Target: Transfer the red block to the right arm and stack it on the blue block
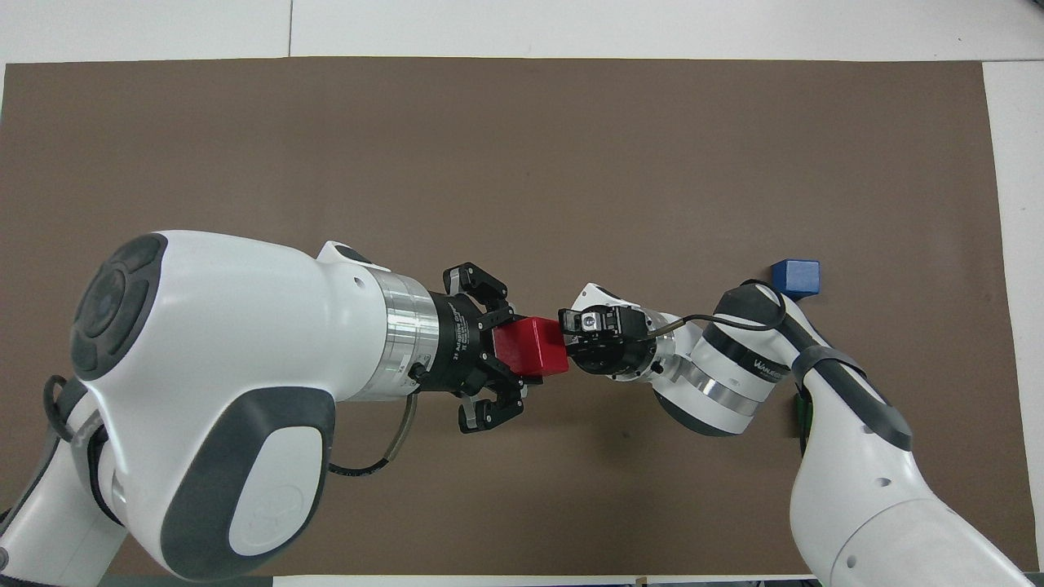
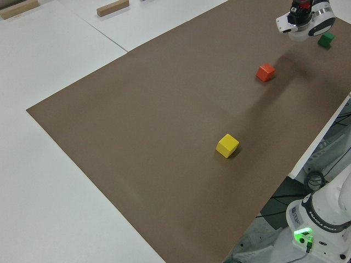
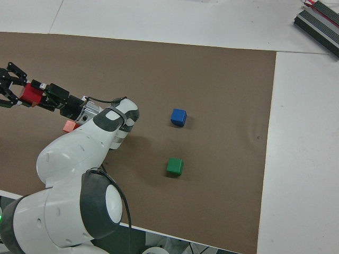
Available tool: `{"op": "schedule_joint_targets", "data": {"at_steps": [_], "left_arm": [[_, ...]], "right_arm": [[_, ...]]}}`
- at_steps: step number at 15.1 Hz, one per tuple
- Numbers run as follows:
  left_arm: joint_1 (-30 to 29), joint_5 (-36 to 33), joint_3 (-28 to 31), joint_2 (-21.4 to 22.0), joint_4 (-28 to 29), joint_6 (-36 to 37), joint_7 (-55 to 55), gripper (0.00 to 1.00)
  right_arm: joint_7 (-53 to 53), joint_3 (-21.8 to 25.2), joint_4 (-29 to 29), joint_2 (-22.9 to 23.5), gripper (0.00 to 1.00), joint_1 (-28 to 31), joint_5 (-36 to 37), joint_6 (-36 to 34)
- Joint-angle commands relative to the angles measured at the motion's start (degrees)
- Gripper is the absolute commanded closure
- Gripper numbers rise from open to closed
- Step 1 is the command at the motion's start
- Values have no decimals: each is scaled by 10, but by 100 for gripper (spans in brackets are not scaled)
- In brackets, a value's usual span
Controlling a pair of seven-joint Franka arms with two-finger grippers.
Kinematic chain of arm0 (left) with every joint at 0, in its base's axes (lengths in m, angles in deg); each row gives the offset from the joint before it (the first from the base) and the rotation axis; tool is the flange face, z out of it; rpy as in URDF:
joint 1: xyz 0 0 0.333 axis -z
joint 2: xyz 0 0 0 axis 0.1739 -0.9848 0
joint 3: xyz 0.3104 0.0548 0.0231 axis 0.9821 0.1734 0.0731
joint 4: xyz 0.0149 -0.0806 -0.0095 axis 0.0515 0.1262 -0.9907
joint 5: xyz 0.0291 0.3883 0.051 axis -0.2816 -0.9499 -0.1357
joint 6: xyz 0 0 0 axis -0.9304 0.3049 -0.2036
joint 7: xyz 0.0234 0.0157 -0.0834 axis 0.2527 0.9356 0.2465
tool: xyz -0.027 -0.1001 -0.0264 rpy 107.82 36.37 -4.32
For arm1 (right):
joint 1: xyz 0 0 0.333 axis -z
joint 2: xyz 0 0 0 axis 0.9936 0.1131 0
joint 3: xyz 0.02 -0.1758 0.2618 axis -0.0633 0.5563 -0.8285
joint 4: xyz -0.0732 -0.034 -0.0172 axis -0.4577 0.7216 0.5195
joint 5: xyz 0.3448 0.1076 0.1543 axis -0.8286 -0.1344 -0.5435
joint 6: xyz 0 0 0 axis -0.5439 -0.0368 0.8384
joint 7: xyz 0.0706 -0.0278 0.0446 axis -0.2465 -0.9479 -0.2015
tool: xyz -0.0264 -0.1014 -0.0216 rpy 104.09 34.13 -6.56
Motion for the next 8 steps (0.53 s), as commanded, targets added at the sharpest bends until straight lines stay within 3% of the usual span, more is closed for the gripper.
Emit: {"op": "schedule_joint_targets", "data": {"at_steps": [1, 2, 8], "left_arm": [[-6, 16, 7, 22, 17, 13, -16, 100], [-6, 16, 8, 22, 16, 13, -16, 100], [-7, 16, 8, 25, 16, 13, -17, 100]], "right_arm": [[-4, -2, -5, -2, 95, -2, -9, 2], [-4, -1, -5, -3, 100, -2, -8, 6], [-3, -1, -5, -12, 100, -4, -5, 10]]}}
